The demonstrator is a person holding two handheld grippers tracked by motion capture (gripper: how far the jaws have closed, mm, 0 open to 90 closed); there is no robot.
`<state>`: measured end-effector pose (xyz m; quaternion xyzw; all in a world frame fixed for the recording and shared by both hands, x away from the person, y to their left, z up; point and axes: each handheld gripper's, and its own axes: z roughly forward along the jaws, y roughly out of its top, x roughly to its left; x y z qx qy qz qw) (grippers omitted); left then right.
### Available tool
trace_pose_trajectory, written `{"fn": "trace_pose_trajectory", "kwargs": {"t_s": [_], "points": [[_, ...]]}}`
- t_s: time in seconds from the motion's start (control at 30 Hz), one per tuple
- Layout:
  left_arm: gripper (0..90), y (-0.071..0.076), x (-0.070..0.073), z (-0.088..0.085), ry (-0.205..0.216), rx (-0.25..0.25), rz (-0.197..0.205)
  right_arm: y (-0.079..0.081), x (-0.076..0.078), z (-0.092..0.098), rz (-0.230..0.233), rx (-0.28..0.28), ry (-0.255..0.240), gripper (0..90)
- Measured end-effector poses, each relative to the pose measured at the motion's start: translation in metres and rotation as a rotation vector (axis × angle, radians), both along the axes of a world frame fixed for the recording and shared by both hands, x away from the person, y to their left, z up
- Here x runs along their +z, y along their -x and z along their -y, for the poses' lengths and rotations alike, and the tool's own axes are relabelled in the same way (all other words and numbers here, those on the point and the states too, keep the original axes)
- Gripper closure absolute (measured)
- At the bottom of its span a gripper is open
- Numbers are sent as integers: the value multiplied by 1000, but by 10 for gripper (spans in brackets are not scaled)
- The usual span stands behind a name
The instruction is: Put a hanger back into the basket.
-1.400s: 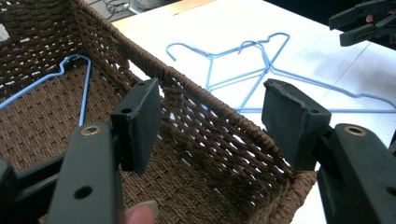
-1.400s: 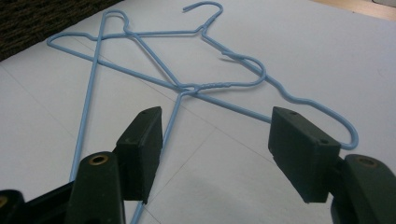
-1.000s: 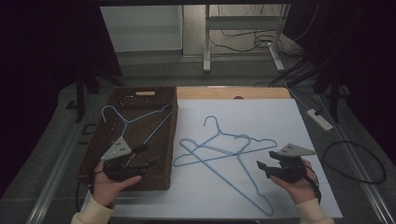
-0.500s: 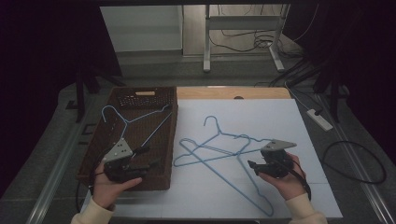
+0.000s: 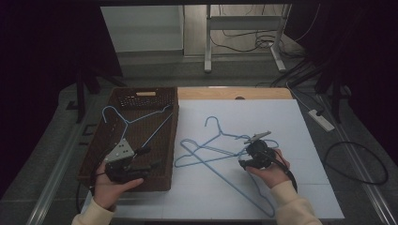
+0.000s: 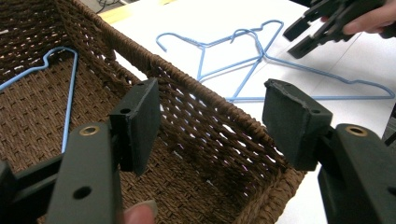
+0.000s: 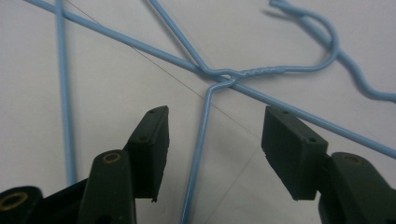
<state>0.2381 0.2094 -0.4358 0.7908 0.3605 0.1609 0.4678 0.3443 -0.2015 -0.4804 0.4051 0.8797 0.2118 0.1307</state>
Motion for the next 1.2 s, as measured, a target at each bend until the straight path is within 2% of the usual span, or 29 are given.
{"fn": "trace_pose_trajectory", "kwargs": {"t_s": [0.13,0.23,0.33,0.37,0.43,0.53,0.6,0.77,0.83,0.97,1.2], "points": [[369,0,-1,1,-5,-3,-5,-13,-11,-8,-63,-11,32,493],[369,-1,-2,1,-4,-2,-6,-18,-15,-12,-85,-21,41,524],[369,-1,-2,1,-4,-1,-6,-23,-19,-15,-109,-40,52,597],[369,-1,-2,1,-3,-1,-6,-24,-18,-17,-119,-45,55,683],[369,-1,-2,1,-4,-2,-6,-24,-17,-17,-127,-54,61,714],[369,-1,-2,3,-7,-6,-5,-26,-16,-19,-154,-79,68,854],[369,0,-1,4,-6,-7,-4,-27,-16,-20,-160,-93,73,867],[369,1,0,4,-6,-8,0,-25,-16,-22,-138,-65,92,877],[369,1,0,4,-7,-8,1,-22,-15,-22,-131,-30,101,877],[369,0,0,3,-5,-1,-1,-16,-13,-15,-110,38,67,879],[370,1,2,5,-9,-3,4,4,5,6,3,154,17,879]]}}
